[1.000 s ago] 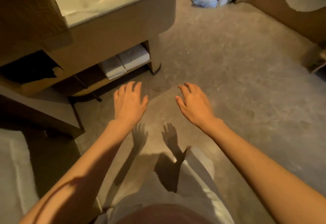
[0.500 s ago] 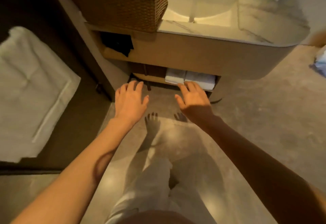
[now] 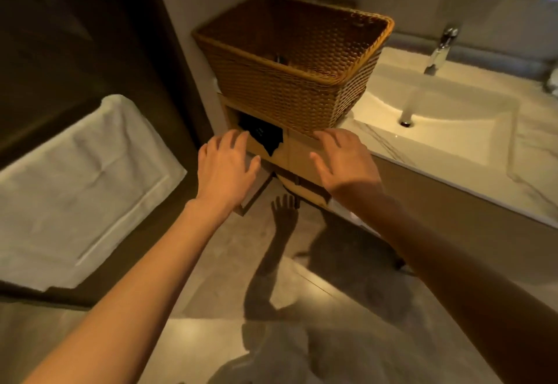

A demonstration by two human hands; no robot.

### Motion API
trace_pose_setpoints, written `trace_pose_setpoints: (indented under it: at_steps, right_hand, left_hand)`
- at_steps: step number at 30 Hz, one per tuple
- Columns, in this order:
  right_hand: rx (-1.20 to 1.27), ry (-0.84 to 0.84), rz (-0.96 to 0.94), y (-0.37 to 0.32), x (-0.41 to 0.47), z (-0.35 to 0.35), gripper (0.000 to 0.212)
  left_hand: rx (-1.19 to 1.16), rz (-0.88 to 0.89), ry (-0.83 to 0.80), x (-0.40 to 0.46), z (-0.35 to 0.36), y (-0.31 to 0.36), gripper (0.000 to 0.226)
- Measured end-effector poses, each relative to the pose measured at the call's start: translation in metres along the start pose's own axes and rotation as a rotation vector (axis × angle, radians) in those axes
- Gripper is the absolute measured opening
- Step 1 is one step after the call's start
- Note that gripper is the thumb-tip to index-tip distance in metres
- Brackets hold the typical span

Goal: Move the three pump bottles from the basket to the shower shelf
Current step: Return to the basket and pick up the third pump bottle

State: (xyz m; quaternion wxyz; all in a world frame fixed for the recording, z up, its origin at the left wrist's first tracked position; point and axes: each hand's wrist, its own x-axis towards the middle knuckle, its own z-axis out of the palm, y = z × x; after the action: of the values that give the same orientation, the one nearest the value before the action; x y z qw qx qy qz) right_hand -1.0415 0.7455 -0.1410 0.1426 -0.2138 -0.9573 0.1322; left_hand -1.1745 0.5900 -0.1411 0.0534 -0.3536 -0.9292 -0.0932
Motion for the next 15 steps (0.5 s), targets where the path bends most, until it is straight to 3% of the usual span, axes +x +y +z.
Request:
trace_pose_setpoints:
  at_steps: [9,15]
  right_hand:
    - [0.056,0.102,-0.294,0.029,0.123,-0.016,0.045]
    - [0.283,0.079,-0.391,0.067,0.216,-0.033,0.043]
  left_hand:
    - [-0.009,-0.198,0.082,0.08,-0.003,0.012,0.053]
    - [-0.017,-0.323,0.153,0.15,-0.006,0.049,0.055]
